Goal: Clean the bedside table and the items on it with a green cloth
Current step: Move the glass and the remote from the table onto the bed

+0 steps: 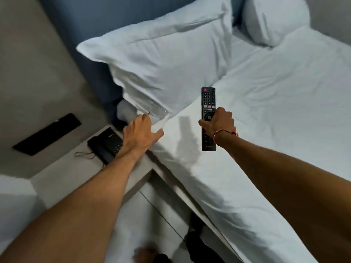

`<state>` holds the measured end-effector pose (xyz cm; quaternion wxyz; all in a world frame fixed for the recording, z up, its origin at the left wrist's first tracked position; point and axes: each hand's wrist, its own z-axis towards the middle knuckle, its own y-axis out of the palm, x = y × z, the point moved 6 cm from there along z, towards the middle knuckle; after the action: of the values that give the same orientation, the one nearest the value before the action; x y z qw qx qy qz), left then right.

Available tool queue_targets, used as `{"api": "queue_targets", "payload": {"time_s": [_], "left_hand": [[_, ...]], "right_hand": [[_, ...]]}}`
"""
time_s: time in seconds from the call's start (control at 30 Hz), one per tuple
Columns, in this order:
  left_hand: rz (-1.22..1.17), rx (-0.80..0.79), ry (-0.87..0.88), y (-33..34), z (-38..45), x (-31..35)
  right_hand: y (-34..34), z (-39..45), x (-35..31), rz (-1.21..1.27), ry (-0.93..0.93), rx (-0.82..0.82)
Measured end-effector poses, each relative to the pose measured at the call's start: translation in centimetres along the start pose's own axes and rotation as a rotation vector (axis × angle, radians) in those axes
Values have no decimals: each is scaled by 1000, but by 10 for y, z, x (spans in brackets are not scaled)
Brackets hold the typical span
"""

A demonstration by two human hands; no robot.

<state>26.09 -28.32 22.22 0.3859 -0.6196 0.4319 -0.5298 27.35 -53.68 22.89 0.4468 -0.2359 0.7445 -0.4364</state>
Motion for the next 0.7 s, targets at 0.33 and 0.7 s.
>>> {"api": "queue_targets", "payload": {"time_s": [0.33,0.7], "left_hand": [[-14,-178,227,97,47,168],[47,-350,340,217,40,274]], "right_hand": [[-39,46,184,185,452,35],[-25,54,309,173,657,10]]}}
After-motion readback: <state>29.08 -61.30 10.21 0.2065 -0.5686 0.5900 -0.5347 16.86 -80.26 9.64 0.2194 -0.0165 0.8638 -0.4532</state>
